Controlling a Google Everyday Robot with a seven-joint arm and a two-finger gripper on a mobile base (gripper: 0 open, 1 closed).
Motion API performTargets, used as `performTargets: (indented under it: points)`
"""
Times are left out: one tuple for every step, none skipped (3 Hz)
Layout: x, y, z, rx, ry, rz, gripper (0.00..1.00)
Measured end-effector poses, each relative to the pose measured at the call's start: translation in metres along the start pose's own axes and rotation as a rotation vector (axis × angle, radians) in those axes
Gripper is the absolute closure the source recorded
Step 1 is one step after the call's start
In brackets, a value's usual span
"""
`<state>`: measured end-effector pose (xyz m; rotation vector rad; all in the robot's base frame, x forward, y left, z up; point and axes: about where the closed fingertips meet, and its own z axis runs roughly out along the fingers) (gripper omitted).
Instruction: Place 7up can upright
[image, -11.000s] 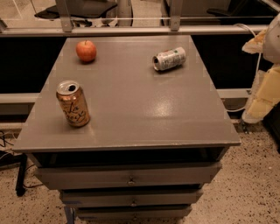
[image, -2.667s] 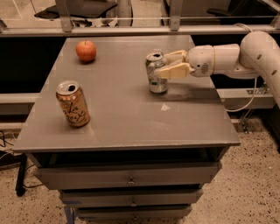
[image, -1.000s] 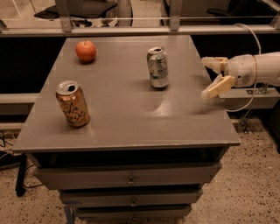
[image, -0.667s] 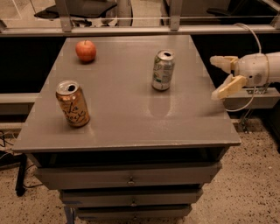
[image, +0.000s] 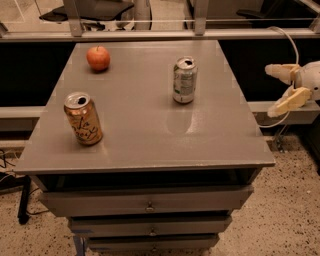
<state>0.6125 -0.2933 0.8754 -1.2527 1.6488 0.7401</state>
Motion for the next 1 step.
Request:
performTargets:
  points:
    - [-0.0022,-0.0027,0.0003,0.005,-0.001,-0.005,0.0]
